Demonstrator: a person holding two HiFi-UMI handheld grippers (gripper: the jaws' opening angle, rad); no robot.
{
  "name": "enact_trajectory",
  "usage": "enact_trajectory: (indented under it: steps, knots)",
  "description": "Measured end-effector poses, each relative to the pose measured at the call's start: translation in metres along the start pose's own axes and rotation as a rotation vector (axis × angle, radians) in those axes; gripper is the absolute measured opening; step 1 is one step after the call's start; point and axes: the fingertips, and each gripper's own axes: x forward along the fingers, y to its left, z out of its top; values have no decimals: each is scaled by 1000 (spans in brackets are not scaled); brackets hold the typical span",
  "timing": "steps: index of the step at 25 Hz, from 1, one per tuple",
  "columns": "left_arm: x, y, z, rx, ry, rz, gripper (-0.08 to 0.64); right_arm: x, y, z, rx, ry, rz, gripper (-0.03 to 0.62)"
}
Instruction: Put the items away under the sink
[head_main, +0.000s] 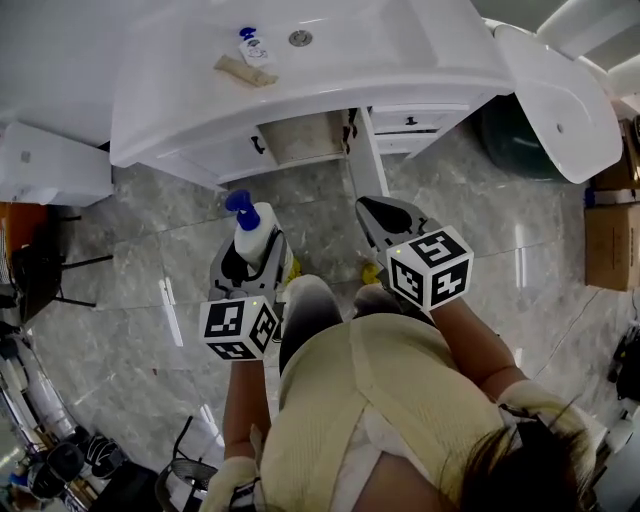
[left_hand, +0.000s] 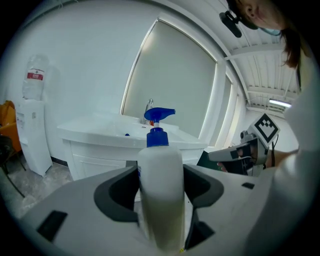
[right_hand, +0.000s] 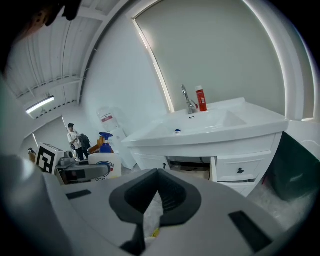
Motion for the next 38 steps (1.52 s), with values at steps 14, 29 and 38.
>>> enact_trajectory:
  steps: [14,29,38]
  knots:
    - [50,22,-16,52,115,-176,296,33,-16,-15,79,24,-146,26]
    - [108,37,-69,101,262,-290,296,74,-25,-64,158,109,-226,26]
    - [151,36,-107,137,291,-275,296,95,-53,-91,144,146,-218,26]
